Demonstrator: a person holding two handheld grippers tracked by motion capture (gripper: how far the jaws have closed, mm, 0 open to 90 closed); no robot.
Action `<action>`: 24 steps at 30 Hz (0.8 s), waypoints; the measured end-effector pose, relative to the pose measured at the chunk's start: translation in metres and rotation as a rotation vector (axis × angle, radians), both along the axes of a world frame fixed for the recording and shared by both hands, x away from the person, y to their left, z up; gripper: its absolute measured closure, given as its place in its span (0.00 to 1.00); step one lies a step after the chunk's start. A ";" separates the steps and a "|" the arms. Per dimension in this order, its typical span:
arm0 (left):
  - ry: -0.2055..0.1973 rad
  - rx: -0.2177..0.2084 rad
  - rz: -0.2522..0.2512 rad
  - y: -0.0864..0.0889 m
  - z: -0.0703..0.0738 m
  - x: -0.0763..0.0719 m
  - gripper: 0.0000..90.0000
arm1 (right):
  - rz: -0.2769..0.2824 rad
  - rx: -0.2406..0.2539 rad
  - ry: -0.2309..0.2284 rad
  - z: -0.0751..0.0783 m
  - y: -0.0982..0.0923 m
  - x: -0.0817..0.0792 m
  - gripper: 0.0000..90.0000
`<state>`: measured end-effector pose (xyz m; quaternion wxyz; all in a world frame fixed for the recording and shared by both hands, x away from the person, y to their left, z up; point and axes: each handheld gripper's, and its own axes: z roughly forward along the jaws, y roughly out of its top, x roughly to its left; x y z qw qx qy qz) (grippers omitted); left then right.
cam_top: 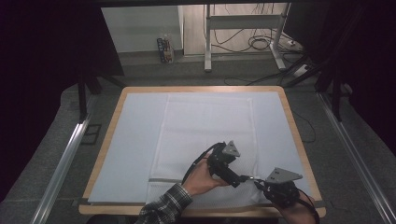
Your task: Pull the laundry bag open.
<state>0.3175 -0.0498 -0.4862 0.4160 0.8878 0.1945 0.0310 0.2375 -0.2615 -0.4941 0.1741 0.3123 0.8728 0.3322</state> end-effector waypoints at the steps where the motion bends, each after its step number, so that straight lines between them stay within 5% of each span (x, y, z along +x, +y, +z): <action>1: -0.006 -0.001 -0.007 -0.004 0.000 0.001 0.00 | 0.000 0.000 0.000 0.000 0.000 0.000 0.93; 13: 0.015 -0.010 -0.003 -0.032 -0.010 0.009 0.00 | 0.000 -0.007 0.003 -0.001 0.000 0.001 0.93; 18: 0.000 -0.011 0.051 -0.028 -0.006 0.012 0.01 | -0.005 -0.014 -0.002 0.000 0.000 0.000 0.93; 24: -0.023 0.029 0.054 -0.019 -0.001 0.015 0.03 | -0.008 -0.016 -0.006 0.000 0.000 0.000 0.93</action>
